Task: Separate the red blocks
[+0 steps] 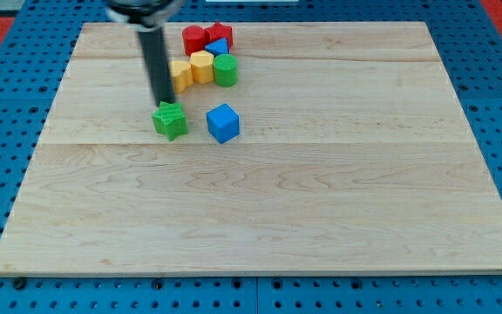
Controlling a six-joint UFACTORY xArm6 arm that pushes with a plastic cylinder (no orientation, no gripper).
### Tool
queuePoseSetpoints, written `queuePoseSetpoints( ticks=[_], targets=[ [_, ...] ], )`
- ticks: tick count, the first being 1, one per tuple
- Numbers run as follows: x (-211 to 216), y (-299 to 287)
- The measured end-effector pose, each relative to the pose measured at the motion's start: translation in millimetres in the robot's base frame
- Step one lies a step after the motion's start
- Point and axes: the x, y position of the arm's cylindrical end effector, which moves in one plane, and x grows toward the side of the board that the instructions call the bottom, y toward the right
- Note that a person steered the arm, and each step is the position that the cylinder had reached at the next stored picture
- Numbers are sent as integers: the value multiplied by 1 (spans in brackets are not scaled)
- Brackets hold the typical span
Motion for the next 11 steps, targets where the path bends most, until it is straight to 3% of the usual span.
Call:
queuePoseSetpoints(
  ticks=[1,2,3,4,5,6,7,9,11],
  targets=[
    [41,-6],
    [60,26],
    [52,35],
    [14,-48],
    [-88,-45],
    [-169,21],
    [-178,59],
    [-123,105],
    [-55,105]
  ],
)
